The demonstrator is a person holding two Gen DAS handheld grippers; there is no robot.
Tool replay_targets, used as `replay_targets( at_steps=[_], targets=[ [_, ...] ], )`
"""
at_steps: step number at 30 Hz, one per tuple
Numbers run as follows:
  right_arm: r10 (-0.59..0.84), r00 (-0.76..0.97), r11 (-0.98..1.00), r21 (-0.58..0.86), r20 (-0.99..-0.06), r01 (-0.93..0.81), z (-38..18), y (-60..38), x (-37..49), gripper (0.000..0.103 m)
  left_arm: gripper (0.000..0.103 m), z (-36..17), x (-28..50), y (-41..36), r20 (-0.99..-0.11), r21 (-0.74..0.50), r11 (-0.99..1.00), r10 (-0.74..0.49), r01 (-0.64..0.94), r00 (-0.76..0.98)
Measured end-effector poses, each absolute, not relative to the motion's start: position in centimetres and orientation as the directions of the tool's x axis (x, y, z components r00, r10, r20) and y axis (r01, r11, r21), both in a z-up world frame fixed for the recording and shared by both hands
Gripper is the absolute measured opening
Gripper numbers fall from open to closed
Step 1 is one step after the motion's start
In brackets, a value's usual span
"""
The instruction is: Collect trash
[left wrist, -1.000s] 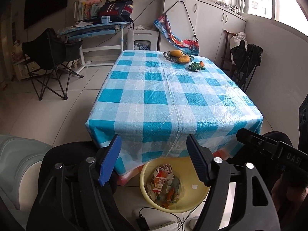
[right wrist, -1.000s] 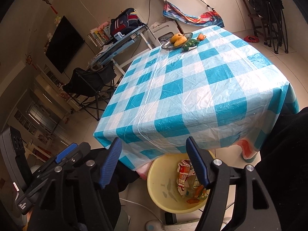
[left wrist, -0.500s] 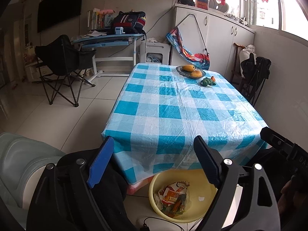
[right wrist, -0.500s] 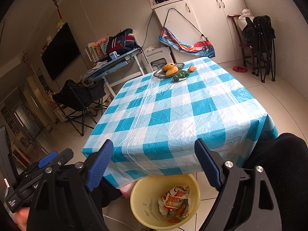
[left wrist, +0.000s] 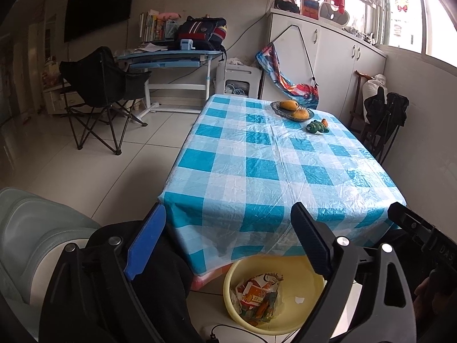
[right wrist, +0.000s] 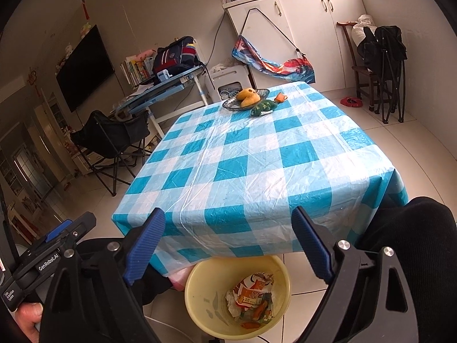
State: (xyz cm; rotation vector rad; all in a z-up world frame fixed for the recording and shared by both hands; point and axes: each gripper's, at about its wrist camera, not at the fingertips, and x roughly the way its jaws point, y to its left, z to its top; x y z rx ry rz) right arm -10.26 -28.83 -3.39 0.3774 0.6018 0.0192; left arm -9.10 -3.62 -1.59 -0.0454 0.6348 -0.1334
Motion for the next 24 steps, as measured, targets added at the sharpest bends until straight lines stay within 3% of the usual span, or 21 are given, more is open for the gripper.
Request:
replay_targets(
  at_steps=[24],
  targets=[
    [0.151, 0.809, 0.930, 0.358, -0.568, 0.078, -3.93, -29.04, -9.66, 0.088, 0.089, -1.88, -8.22, -2.78, -0.582, -0.108, 0.991, -0.123, 0.074, 0.803]
  ],
)
